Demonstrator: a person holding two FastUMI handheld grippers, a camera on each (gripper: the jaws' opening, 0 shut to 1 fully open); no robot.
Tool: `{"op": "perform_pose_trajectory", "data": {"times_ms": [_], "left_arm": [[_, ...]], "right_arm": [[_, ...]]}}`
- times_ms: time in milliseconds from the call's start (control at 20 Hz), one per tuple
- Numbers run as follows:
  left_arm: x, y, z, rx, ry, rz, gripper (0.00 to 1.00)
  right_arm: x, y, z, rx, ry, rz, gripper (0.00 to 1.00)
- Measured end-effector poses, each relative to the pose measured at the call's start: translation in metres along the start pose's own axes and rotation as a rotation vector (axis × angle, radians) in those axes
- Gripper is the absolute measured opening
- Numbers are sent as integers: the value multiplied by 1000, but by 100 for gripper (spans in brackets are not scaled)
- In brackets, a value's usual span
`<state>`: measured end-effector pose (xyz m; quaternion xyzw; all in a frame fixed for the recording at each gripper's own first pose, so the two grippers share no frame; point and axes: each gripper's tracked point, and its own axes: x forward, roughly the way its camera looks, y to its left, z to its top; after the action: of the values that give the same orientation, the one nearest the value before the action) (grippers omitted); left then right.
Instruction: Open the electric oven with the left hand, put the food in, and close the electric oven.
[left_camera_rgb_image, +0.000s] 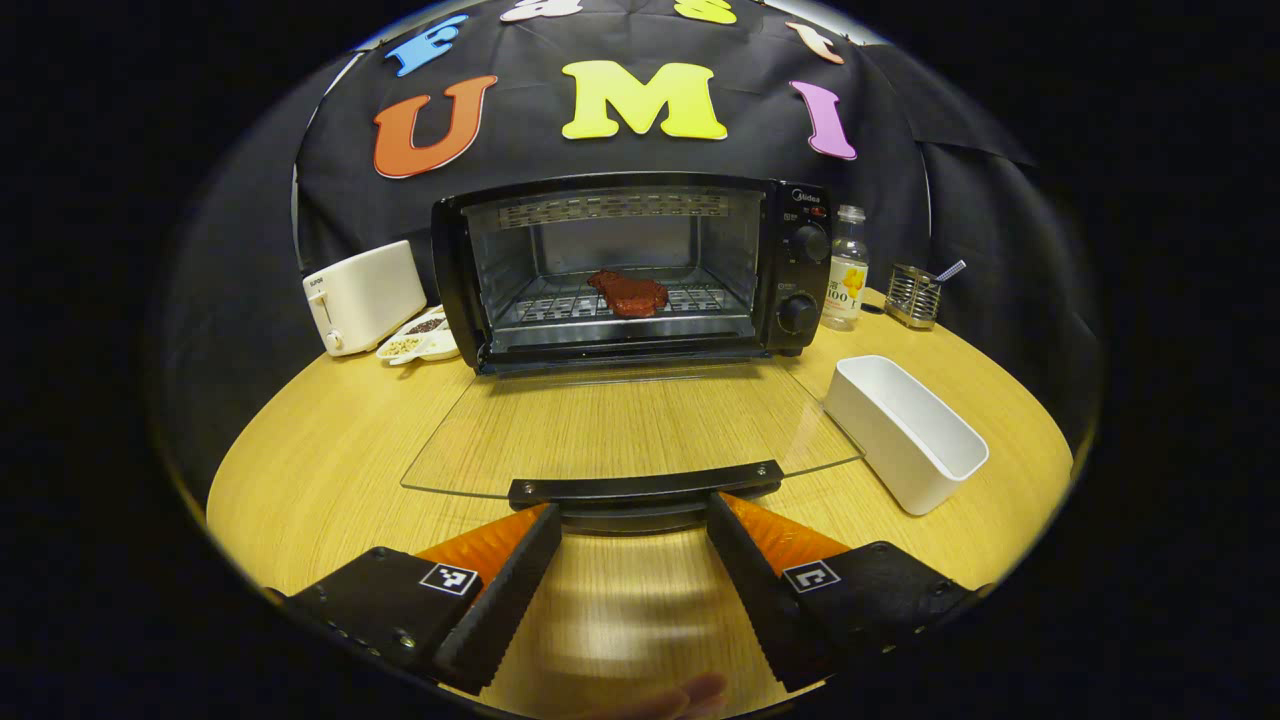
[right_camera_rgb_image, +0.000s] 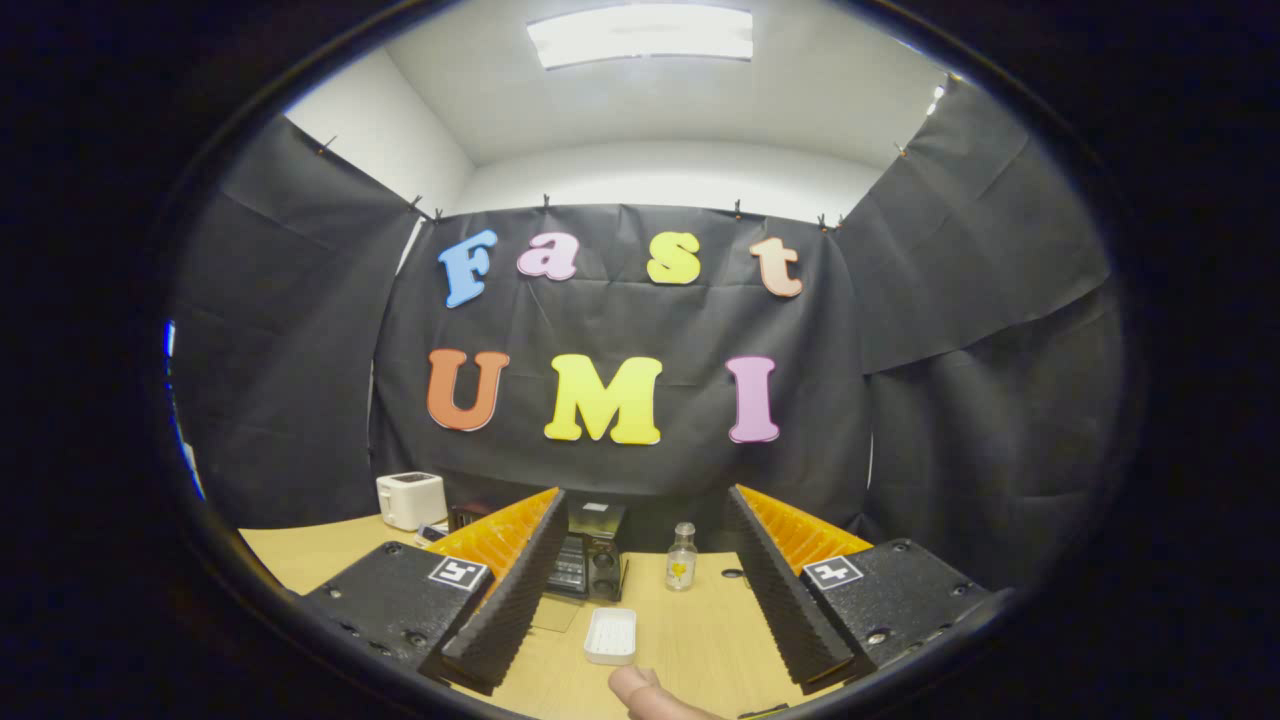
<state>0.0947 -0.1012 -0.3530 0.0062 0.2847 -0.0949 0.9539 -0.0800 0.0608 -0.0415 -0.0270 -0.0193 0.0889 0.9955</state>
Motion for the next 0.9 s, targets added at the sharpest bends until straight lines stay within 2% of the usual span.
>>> {"op": "perform_pose_trajectory", "data": {"times_ms": [150, 550, 600, 650, 900], "left_arm": [[0, 0, 1, -7, 13, -6, 95], [-2, 0, 2, -16, 58, -7, 95], [-1, 0, 3, -16, 59, -6, 95], [-2, 0, 2, -18, 62, -5, 95], [-4, 1, 9, -17, 41, 3, 95]], "right_arm": [[-4, 17, 11, -18, -19, 38, 99], [-5, 20, 14, -26, -41, 28, 99], [-3, 18, 12, -23, -35, 27, 96], [-2, 16, 12, -21, -33, 25, 99], [-4, 15, 13, -15, -43, 30, 100]]}}
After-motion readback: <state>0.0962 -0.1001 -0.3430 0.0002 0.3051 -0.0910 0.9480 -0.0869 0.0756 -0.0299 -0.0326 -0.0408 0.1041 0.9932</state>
